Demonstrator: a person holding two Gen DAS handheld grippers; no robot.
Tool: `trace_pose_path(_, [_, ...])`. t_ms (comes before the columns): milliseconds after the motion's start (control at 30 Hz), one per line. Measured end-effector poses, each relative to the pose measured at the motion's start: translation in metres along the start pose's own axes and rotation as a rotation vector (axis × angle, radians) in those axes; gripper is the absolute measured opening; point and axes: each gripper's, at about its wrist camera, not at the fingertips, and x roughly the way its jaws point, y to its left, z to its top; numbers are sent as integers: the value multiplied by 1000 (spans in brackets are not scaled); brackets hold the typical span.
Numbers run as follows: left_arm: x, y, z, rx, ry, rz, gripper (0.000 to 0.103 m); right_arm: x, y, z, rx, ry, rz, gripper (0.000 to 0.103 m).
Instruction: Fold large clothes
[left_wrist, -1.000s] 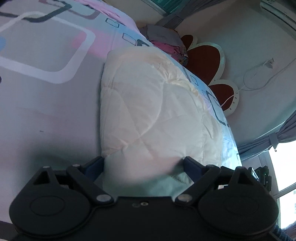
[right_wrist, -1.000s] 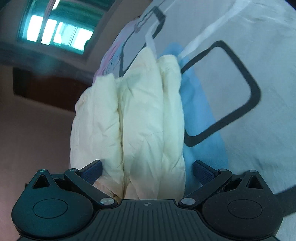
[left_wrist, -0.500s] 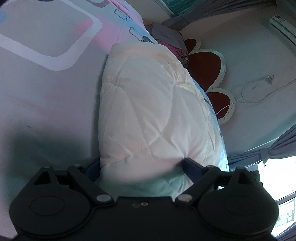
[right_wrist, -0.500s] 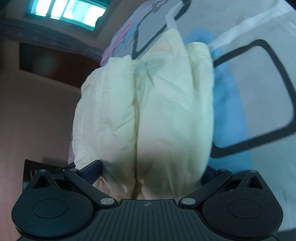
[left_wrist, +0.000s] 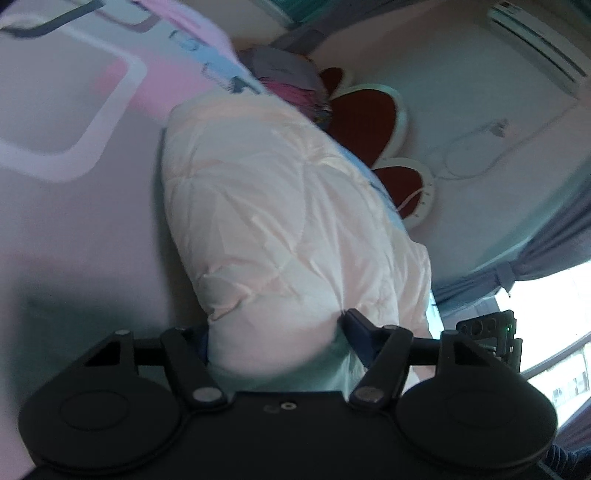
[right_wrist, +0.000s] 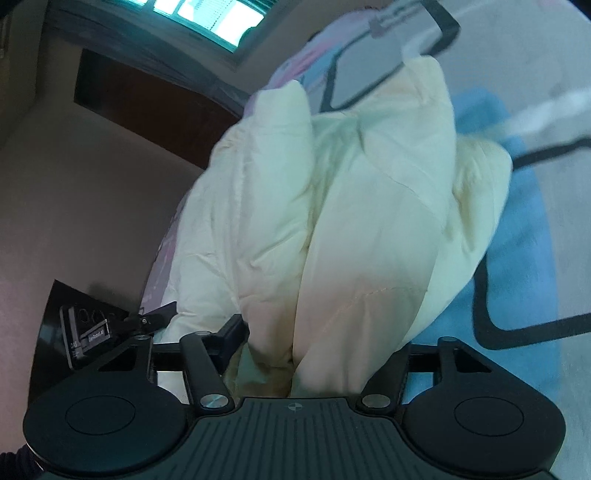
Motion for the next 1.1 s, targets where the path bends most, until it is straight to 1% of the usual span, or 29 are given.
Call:
trace_pose_path(133, [-17, 1, 18, 60, -16, -45, 66, 6, 39, 5, -72, -31, -37, 55])
trace_pose_path(267, [-54, 15, 45, 100, -55, -87, 66, 30, 91, 12, -129, -69, -47, 55])
trace_pose_path(333, [-78, 27, 59, 109, -84, -99, 66, 49, 118, 14, -160, -84, -45, 55])
trace_pose_path(433, [-117, 49, 77, 121, -123, -98, 66, 90, 157, 17, -197, -90, -33, 55])
trace_pose_path(533, [-154, 72, 88, 129, -150, -76, 66, 133, 188, 15, -221, -77, -19, 55])
trace_pose_path(633, [-185, 92, 90, 119, -165, -49, 66, 171, 209, 5, -242, -56, -15, 55])
trace_pose_path(733, [-210, 116, 85, 96, -172, -31, 66, 201, 222, -7, -246, -31, -15, 55])
trace_pose_path(867, [-224, 140, 72, 58, -158, -6, 66, 243, 224, -24, -213, 16, -27, 55])
trace_pose_path(933, [-225, 156, 64, 40, -134, 12, 66, 263, 214, -38, -178, 52, -45, 55])
trace_pose_path(1000, [-219, 176, 52, 0, -95, 36, 66, 279, 201, -49, -137, 82, -72, 55])
trace_pose_path(1033, [-217, 185, 46, -20, -83, 41, 66, 286, 192, -58, -115, 89, -85, 55])
trace_pose_path(1100, [-217, 198, 34, -58, -91, 29, 66, 290, 177, -63, -34, 72, -68, 60])
